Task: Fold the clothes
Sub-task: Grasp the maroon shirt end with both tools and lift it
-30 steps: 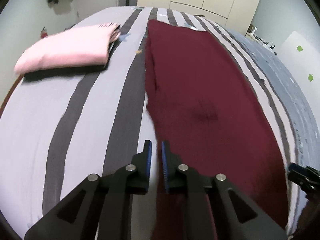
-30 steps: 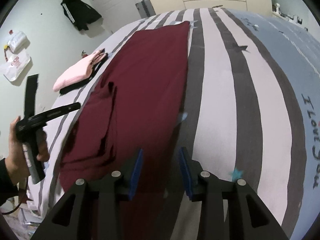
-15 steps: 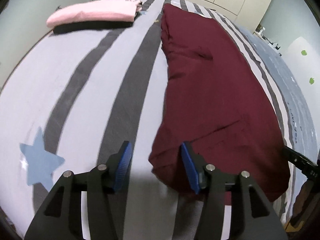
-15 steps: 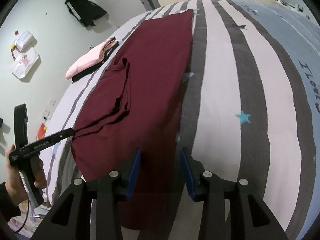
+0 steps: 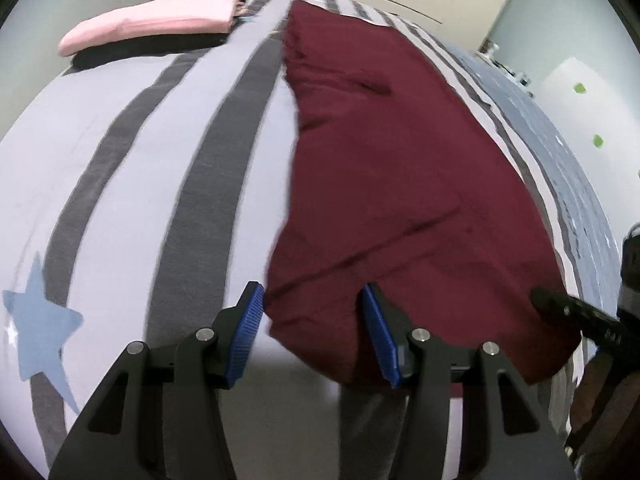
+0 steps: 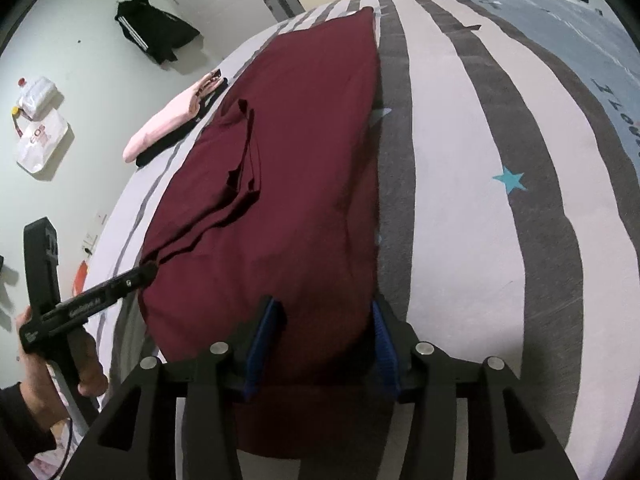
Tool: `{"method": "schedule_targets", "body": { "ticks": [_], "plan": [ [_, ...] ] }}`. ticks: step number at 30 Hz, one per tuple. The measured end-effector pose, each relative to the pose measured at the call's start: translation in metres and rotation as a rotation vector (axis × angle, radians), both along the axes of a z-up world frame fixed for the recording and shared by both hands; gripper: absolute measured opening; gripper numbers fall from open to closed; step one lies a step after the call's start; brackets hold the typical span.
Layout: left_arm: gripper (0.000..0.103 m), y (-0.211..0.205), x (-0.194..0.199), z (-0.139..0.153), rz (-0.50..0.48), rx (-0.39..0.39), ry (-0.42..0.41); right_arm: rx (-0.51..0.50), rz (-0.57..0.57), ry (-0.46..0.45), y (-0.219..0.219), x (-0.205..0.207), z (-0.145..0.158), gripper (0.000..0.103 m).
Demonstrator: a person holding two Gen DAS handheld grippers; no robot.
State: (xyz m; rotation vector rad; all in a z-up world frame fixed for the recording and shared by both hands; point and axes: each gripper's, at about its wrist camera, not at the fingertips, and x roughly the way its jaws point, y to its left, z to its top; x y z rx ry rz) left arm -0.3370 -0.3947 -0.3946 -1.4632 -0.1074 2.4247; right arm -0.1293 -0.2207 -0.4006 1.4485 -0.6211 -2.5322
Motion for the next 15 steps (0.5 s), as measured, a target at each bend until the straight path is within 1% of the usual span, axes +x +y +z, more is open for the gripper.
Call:
{"method": "schedule_targets", "body": {
  "ticks": [3,5,6,7,8,9,10,12,15],
  "plan": [
    [0.048,0.004,0.003,-0.001,-0.009,-0.015,0.012,-0.012,0.000,-0.002,-0.002,-0.001,0.000,0.045],
    [0.045,0.006,-0.001,-0.004,0.000,-0.022,0.008,-0.012,0.009,-0.005,-0.003,-0.001,-0.001,0.045],
    [0.041,0.006,-0.003,-0.004,0.001,-0.024,0.010,-0.014,0.011,-0.007,-0.003,-0.001,-0.001,0.043],
    [0.034,0.006,-0.005,-0.003,-0.002,-0.030,0.014,-0.023,0.011,-0.009,-0.003,-0.002,-0.001,0.033],
    [0.031,0.005,-0.006,-0.003,-0.007,-0.034,0.017,-0.036,0.009,-0.012,-0.002,-0.003,-0.001,0.027],
    [0.025,0.005,-0.007,-0.002,-0.013,-0.034,0.019,-0.037,0.011,-0.012,-0.002,-0.003,-0.001,0.021],
    [0.019,0.006,-0.006,-0.002,-0.021,-0.032,0.018,-0.033,0.014,-0.011,-0.003,-0.004,0.000,0.018],
    [0.013,0.010,-0.006,-0.001,-0.031,-0.037,0.015,-0.020,0.023,-0.010,-0.006,-0.004,0.002,0.014],
    [0.010,0.014,-0.001,0.009,-0.026,-0.057,0.028,-0.001,0.037,0.004,-0.010,-0.002,0.009,0.011]
  ]
}}
